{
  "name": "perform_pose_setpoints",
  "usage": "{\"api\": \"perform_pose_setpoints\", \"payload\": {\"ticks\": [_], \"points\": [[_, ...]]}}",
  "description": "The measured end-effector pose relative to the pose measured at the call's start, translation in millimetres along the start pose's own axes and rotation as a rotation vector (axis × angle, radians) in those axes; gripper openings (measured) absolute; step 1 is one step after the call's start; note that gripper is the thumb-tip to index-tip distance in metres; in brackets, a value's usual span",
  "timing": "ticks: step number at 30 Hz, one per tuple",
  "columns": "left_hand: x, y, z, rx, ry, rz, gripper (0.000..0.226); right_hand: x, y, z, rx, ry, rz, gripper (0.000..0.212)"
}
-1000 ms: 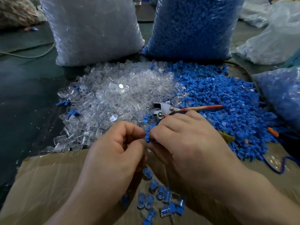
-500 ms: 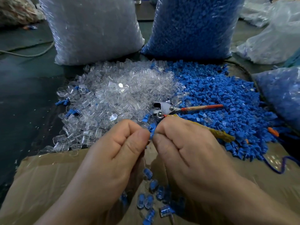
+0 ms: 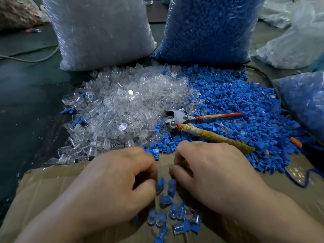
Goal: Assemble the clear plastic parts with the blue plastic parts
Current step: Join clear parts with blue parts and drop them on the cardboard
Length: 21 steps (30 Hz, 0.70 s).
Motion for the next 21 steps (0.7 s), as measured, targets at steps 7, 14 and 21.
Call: {"api": "perform_pose_setpoints", "payload": {"ticks": [7, 14, 21], "points": [[-4, 10, 4, -0.178, -0.221, -0.014, 0.029, 5, 3, 12, -0.008, -0.024, 0.032, 0.034], [7, 2, 9, -0.193, -0.239, 0.169, 0.040, 12, 7, 24, -0.084, -0.040, -0.006, 0.036], [8, -4, 11, -0.157, -0.301, 0.096, 0.021, 16, 3, 24, -0.084, -0.054, -0.007, 0.020]]}}
Point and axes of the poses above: each hand's wrist, its own z-axis towards the middle knuckle, its own x-axis out of the palm, y = z × x, the point moved 5 cm from there along z, towards the middle knuckle, and after that the axes turned 11 degrees about -x, right-handed, at the moved point
